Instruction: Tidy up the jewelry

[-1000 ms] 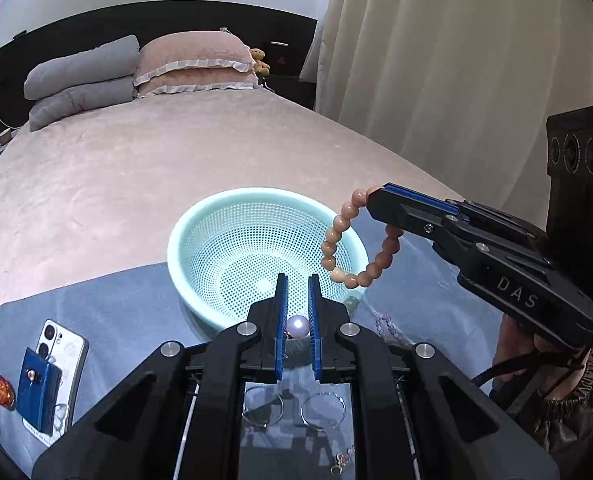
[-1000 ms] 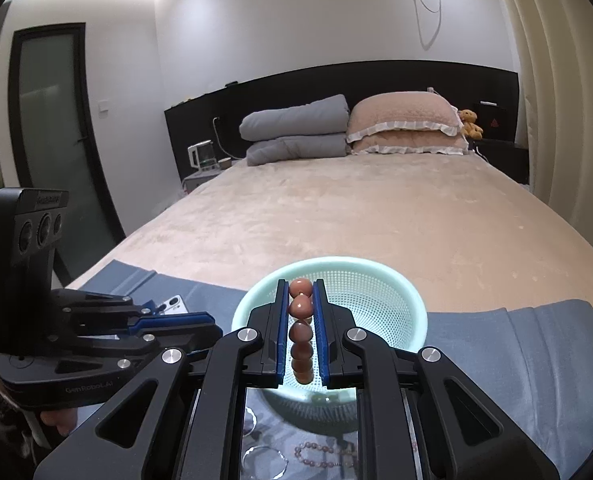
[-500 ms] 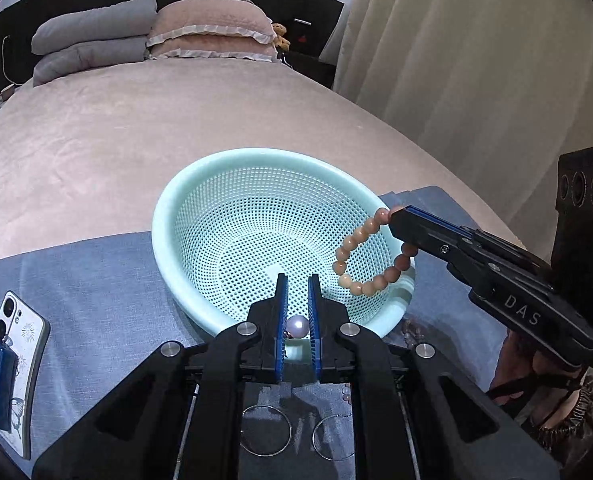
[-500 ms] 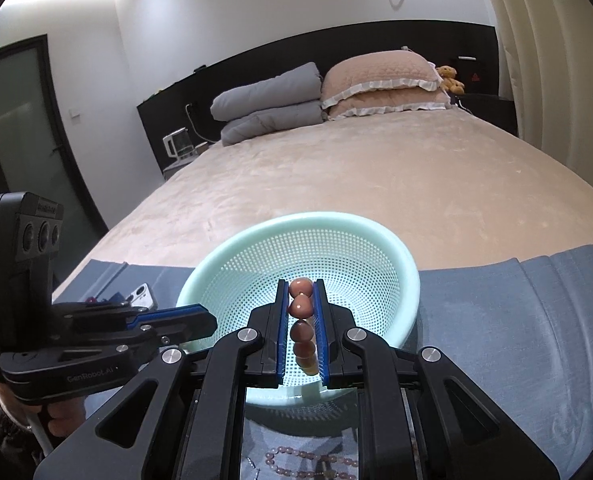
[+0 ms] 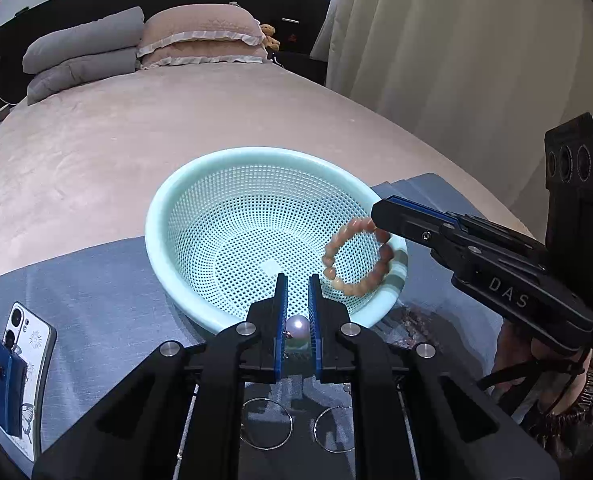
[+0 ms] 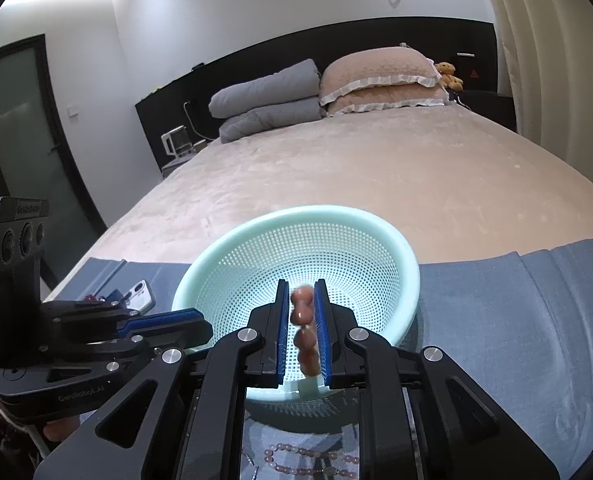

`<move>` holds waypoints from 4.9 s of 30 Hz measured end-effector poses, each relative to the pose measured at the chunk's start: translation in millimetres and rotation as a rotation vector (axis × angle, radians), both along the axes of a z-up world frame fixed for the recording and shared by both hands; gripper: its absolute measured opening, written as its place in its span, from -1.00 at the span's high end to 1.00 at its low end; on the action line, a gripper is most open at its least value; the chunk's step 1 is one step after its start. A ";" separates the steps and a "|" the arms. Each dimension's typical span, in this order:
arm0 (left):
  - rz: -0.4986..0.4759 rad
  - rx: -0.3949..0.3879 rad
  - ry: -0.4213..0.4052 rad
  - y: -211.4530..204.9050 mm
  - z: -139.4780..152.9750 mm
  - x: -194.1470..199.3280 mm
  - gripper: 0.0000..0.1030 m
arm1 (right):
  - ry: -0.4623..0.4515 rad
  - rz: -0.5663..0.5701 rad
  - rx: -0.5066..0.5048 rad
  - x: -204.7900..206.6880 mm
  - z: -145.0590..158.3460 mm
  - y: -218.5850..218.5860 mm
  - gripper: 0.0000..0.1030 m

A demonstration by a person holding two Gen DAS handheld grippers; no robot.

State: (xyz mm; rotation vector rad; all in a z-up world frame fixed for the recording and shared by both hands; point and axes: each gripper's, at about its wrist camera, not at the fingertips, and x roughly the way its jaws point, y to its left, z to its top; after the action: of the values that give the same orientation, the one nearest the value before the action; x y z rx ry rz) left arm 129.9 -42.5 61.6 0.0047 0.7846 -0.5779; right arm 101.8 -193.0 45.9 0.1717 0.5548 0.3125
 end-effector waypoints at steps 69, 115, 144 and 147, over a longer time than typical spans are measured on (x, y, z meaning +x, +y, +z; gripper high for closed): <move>0.058 0.237 -0.105 130.3 -64.6 -86.2 -0.78 | 0.098 0.106 -0.328 -76.8 -65.7 -20.4 -0.66; 0.012 0.337 0.034 70.7 -69.7 -73.3 0.77 | 0.271 0.195 -0.266 -58.7 -61.8 -15.3 0.89; 0.050 0.189 -0.042 47.8 4.5 -64.5 0.77 | -0.055 0.106 -0.086 -74.2 61.1 -49.7 0.89; 0.051 0.199 -0.043 41.4 6.7 -62.7 0.77 | -0.086 0.104 -0.071 -74.9 71.3 -48.8 0.89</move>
State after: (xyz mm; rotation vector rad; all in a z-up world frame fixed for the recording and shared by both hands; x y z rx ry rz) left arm 67.1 -1.1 68.4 0.1789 0.7950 -0.4486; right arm 26.9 -241.8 117.2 0.0605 0.4896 0.3989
